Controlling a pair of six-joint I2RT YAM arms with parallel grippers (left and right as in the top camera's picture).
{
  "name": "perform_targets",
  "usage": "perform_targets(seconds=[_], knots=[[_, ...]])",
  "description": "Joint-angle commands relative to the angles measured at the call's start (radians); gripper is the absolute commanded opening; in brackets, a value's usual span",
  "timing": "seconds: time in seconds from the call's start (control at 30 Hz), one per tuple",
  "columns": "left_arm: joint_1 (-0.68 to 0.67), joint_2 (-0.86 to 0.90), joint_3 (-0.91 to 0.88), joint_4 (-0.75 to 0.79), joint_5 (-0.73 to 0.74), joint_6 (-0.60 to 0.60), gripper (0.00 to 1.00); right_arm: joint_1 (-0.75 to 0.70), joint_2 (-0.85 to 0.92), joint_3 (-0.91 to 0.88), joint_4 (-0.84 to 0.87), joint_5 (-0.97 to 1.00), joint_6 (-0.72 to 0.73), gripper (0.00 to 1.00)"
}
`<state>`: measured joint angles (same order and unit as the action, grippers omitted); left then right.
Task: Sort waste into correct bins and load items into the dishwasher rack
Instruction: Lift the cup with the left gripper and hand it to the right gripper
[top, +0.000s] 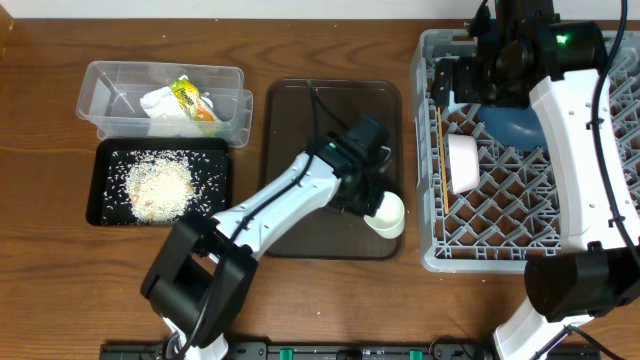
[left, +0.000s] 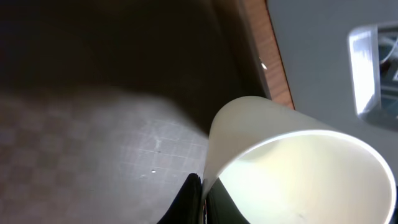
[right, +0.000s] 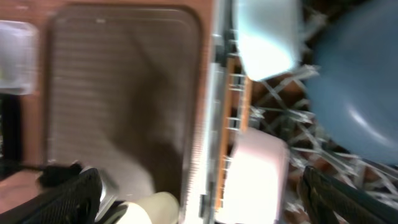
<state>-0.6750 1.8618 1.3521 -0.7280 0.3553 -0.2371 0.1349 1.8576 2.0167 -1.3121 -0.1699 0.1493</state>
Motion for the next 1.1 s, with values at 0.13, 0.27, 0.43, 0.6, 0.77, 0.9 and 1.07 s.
perform_targets(seconds=[0.13,0.27,0.43,0.6,0.77,0.9,1.07], knots=[[0.252,-0.092,0.000,0.001,0.373,0.015,0.06,0.010,-0.014,-0.105,0.112,-0.255,0.006,0.99],[0.409,-0.113,0.000,-0.003,0.632,0.064,0.06,0.013,-0.014,-0.223,0.233,-0.454,-0.036,0.97],[0.541,-0.113,0.000,-0.002,0.841,0.064,0.06,0.013,-0.014,-0.368,0.449,-0.800,-0.071,0.93],[0.602,-0.113,0.000,0.004,0.979,0.064,0.06,0.045,-0.014,-0.473,0.661,-1.025,-0.076,0.92],[0.631,-0.113,0.000,0.040,1.099,0.064,0.06,0.073,-0.014,-0.500,0.746,-1.107,-0.077,0.92],[0.660,-0.113,0.000,0.077,1.186,0.064,0.06,0.076,-0.013,-0.500,0.805,-1.183,-0.077,0.93],[0.692,-0.113,0.000,0.083,1.206,0.064,0.06,0.086,-0.014,-0.500,0.870,-1.262,-0.076,0.93]])
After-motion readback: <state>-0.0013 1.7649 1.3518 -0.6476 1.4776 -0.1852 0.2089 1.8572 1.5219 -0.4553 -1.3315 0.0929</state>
